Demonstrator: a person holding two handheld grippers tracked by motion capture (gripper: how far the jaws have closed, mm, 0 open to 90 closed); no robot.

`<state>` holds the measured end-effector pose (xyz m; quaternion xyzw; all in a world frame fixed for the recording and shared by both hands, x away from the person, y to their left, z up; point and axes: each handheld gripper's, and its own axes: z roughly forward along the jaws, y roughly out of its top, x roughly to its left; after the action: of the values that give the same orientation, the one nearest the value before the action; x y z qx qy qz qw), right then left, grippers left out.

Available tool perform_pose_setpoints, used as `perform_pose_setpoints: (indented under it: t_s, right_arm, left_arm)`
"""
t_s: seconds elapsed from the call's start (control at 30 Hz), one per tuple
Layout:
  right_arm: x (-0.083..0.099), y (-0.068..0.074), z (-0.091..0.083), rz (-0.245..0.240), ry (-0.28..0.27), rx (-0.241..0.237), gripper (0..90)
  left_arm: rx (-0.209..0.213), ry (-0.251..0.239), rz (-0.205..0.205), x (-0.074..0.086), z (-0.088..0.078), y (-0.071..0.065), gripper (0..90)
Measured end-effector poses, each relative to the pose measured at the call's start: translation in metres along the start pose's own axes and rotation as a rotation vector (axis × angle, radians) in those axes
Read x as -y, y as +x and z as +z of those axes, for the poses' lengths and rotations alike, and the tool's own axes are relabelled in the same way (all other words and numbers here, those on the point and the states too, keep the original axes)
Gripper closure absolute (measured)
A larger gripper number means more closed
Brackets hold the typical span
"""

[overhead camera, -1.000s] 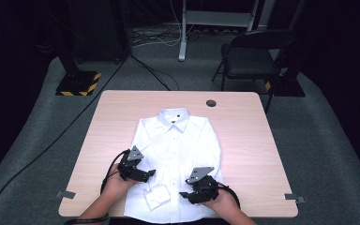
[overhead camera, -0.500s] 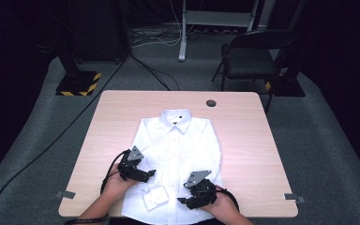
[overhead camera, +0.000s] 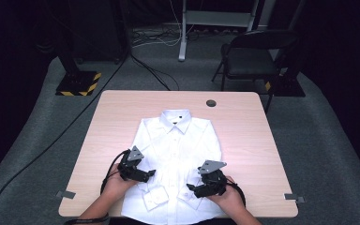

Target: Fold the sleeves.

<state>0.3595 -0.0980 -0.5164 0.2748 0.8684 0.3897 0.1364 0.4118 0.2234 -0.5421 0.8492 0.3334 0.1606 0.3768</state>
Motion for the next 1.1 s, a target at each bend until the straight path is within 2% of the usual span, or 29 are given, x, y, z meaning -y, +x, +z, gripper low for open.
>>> perform_pose_setpoints:
  t_s: [0.13, 0.3, 0.63, 0.83, 0.97, 1.1]
  right_arm:
    - [0.007, -0.006, 0.007, -0.003, 0.043, 0.02, 22.0]
    - [0.011, -0.004, 0.012, -0.033, 0.075, 0.022, 23.0]
    - [0.011, -0.005, 0.016, -0.004, 0.067, -0.011, 22.8]
    - [0.007, 0.0, 0.02, -0.018, 0.07, -0.023, 22.6]
    - [0.002, 0.003, 0.015, -0.038, 0.04, -0.03, 21.8]
    - [-0.008, 0.0, 0.0, -0.025, -0.05, 0.0, 21.4]
  left_arm:
    - [0.001, 0.0, 0.001, 0.0, 0.0, 0.0, 7.7]
    - [0.0, 0.0, 0.002, 0.0, 0.0, 0.0, 7.7]
    - [-0.003, 0.001, 0.001, 0.0, 0.0, 0.0, 7.8]
    - [-0.007, 0.002, -0.003, 0.001, -0.001, -0.001, 7.7]
    - [-0.008, 0.002, -0.004, 0.001, -0.001, -0.001, 7.5]
    - [-0.011, 0.002, -0.005, 0.001, -0.001, -0.001, 7.4]
